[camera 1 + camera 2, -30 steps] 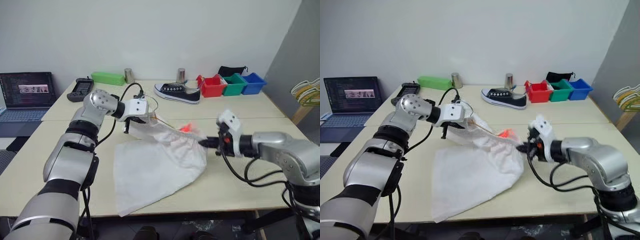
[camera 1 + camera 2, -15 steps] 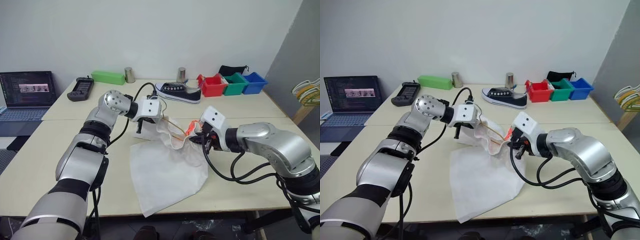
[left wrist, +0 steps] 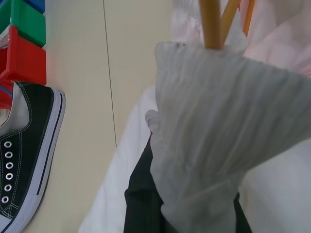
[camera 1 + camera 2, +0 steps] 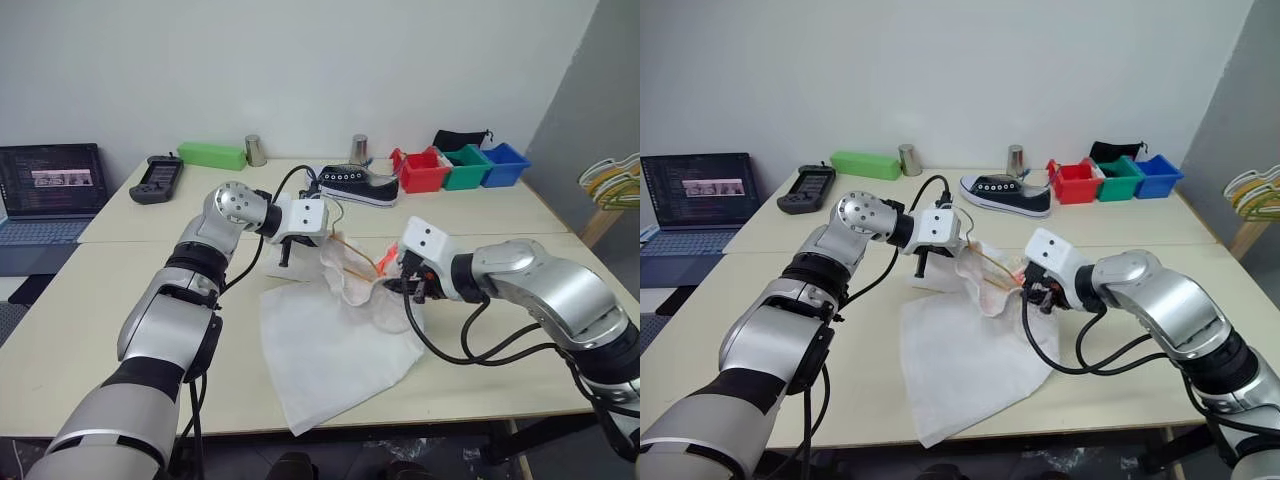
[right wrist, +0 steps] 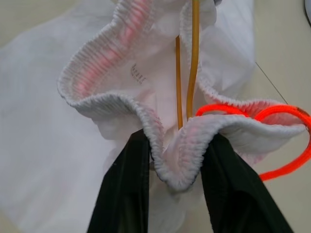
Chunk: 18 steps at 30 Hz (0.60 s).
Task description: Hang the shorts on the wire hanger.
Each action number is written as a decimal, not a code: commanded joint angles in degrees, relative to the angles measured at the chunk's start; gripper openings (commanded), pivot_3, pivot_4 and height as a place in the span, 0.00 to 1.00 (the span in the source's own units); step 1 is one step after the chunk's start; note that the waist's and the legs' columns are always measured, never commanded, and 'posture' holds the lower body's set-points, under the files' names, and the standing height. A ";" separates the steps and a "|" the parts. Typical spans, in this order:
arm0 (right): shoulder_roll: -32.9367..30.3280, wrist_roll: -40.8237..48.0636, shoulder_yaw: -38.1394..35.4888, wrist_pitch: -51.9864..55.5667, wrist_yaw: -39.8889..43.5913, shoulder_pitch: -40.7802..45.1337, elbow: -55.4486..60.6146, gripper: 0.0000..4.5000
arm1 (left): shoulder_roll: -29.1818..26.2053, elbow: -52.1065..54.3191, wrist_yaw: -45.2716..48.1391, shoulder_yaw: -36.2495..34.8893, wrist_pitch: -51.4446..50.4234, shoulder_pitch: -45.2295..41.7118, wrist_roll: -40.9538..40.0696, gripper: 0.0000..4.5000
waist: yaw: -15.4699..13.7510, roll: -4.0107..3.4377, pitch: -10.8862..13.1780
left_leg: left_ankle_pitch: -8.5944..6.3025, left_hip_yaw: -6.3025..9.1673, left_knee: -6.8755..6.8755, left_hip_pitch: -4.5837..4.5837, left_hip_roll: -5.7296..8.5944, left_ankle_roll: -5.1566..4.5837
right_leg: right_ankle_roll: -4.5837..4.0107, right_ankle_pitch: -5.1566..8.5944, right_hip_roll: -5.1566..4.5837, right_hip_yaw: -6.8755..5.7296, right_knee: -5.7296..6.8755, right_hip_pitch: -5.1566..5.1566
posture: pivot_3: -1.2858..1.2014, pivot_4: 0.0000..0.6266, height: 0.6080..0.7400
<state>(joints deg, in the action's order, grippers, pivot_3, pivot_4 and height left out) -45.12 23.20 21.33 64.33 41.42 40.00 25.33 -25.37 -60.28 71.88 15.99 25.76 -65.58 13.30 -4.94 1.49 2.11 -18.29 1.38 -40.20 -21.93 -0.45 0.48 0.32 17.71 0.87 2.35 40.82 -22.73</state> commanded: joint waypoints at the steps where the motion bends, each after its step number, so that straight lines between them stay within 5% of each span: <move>1: -2.23 -0.71 -0.59 1.71 0.81 1.20 2.13 0.56 | -0.22 1.29 -0.88 -1.14 0.83 -1.33 -1.40 0.00 | 0.17 0.00 0.00 | 0.00 0.00 0.00 0.00 0.00 0.00 | 0.00 0.00 0.00 0.00 0.00 0.00 | 0.56 0.00 1.00; 6: -1.32 -2.60 1.02 2.56 -0.41 0.52 -1.29 0.84 | 0.00 1.53 -1.11 -1.26 0.74 -1.06 -1.60 0.00 | 0.35 0.00 0.00 | 0.00 0.00 0.00 0.00 -0.01 0.00 | 0.00 0.00 0.00 0.01 0.01 -0.01 | 0.57 0.00 1.00; 18: 3.17 -6.15 5.27 -2.00 2.37 3.13 -10.71 0.84 | -0.74 2.94 -0.68 -1.96 0.28 -0.22 -2.78 0.00 | 0.29 0.00 0.00 | 0.00 -0.02 0.00 0.00 0.00 0.00 | 0.00 0.00 0.00 0.00 0.02 -0.03 | 0.59 0.00 1.00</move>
<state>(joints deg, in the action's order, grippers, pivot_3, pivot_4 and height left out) -42.19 18.34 26.31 64.22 42.91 41.50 14.91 -25.50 -60.02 71.66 15.71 25.71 -65.30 12.28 -4.65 1.48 2.12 -18.29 1.37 -40.20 -21.94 -0.45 0.48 0.32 17.71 0.87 2.36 40.85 -22.76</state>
